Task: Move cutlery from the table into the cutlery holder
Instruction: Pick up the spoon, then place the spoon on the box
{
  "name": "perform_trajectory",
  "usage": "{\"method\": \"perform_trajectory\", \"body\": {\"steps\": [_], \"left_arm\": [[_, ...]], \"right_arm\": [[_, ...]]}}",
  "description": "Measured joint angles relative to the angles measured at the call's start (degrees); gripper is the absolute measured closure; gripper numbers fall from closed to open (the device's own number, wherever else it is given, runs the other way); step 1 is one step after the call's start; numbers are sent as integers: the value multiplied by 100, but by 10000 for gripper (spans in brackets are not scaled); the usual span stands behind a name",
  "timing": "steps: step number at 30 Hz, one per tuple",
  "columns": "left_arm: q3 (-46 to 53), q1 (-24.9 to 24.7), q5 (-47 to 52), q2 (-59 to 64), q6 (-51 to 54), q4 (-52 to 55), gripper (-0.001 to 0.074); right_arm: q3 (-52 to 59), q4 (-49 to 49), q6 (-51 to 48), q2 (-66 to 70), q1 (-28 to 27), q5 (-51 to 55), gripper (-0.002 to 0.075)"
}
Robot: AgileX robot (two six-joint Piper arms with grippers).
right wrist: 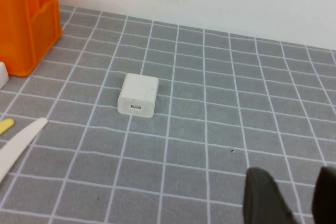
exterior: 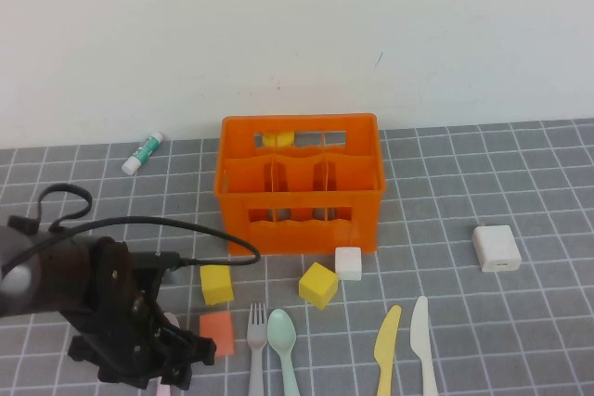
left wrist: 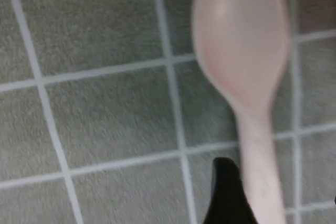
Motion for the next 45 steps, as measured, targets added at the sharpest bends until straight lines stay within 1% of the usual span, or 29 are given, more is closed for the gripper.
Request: {"method": "perform_trajectory", "body": {"steps": [7, 11, 14, 16, 18, 20, 21, 25, 29, 32, 35, 37, 41, 45], "left_arm": [[0, 52, -493, 316, -45, 26, 376], [-26, 52, -540, 370, -120, 26, 400], [-54, 52, -518, 409, -143, 51, 438], [-54, 52, -496, 423, -146, 66, 482], [-54, 59, -492, 423, -158, 66, 540], [-54, 74, -482, 423, -182, 101, 619], [-54, 78, -467, 393, -192, 101, 636], [-28, 87, -433, 107, -193, 68, 636], [276, 87, -701, -729, -214, 98, 636], [772, 76, -1467, -1668, -214, 193, 636], [1265, 76, -2685, -2492, -233, 237, 636], [1542, 76, -3670, -2898, -257, 273, 636], [1632, 76, -5600, -3060, -274, 775, 636], [1632, 76, -7578, -2622, -294, 1461, 636]], "right_arm": [[0, 0, 0, 0, 0, 0, 510], [0, 0, 0, 0, 0, 0, 510], [0, 0, 0, 0, 0, 0, 510], [0, 0, 0, 0, 0, 0, 510], [0, 0, 0, 0, 0, 0, 510], [0, 0, 0, 0, 0, 0, 510], [0, 0, 0, 0, 0, 0, 510], [0, 0, 0, 0, 0, 0, 510], [0, 0, 0, 0, 0, 0, 510], [0, 0, 0, 0, 0, 0, 510], [0, 0, 0, 0, 0, 0, 510], [0, 0, 0, 0, 0, 0, 510], [0, 0, 0, 0, 0, 0, 510], [0, 0, 0, 0, 0, 0, 510]]}}
